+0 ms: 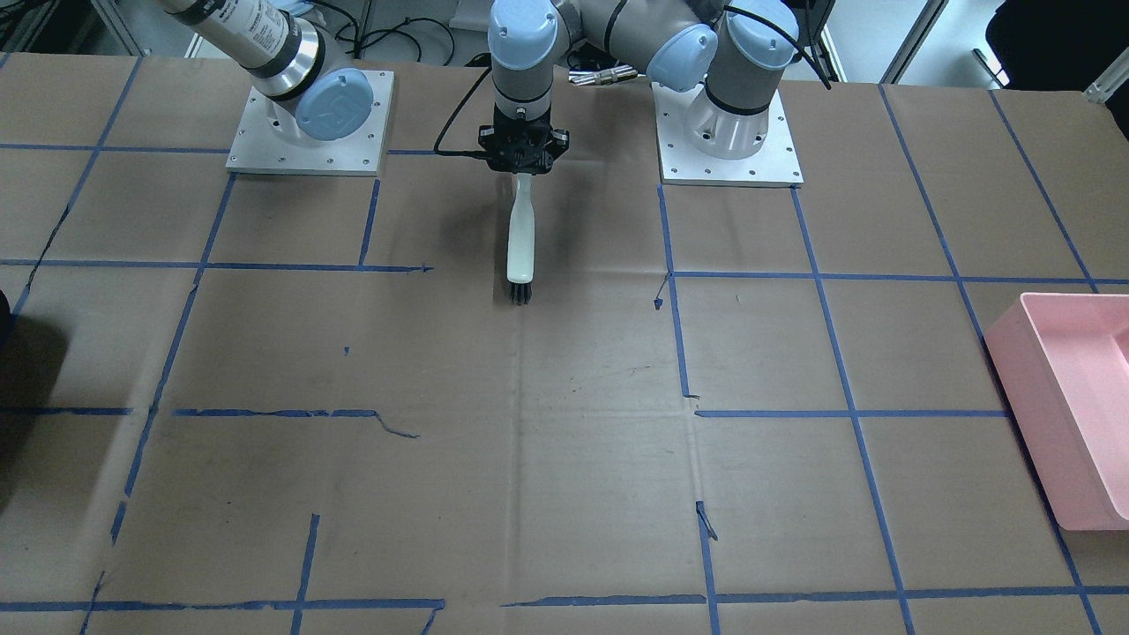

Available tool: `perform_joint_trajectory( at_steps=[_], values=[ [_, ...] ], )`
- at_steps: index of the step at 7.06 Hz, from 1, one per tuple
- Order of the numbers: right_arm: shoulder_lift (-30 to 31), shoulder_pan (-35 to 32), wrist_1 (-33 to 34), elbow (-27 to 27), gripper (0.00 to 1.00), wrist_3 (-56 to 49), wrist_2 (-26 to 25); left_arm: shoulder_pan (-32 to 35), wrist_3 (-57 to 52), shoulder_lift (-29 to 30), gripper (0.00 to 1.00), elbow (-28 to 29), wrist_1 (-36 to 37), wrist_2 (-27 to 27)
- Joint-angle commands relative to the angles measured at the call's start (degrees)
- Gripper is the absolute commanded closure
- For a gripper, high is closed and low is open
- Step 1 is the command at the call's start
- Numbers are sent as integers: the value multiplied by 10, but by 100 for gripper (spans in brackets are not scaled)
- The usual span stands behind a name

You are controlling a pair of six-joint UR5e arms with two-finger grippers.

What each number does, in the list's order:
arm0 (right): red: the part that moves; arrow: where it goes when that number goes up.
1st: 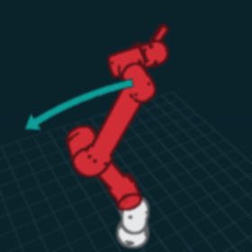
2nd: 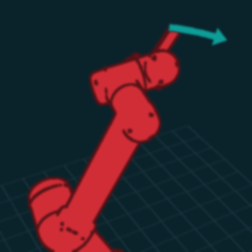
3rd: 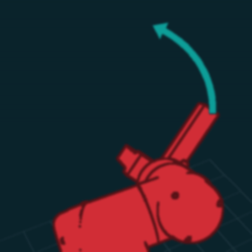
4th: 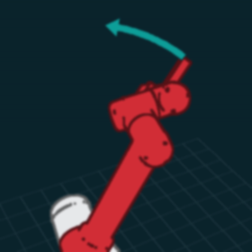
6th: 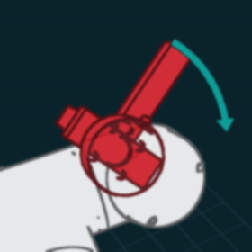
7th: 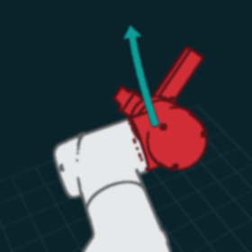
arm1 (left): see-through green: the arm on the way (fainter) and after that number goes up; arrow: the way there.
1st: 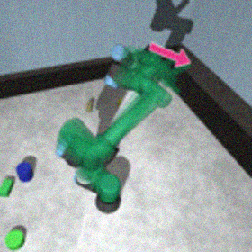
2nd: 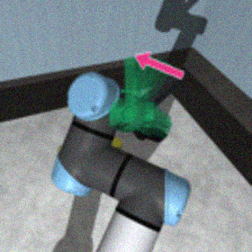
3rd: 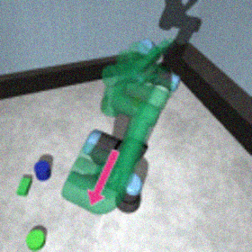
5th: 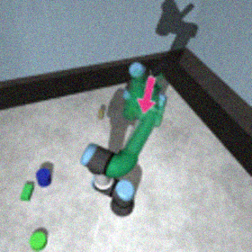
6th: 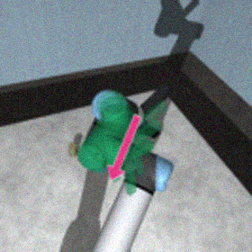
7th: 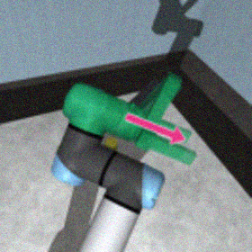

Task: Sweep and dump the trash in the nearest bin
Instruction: 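Carry the loaded dustpan with the right gripper toward the black bin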

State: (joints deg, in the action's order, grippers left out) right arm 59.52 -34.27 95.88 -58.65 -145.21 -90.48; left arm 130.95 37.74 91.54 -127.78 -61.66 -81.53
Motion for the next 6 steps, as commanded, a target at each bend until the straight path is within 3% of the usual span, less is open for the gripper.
perform_joint_trajectory(
  at_steps=[1,6],
  values=[
    [-62,7,4,87,100,-58,-4,0,3,2,100,1,1,1],
    [-84,33,36,107,100,-84,-14,0,4,6,100,2,7,1]
  ],
)
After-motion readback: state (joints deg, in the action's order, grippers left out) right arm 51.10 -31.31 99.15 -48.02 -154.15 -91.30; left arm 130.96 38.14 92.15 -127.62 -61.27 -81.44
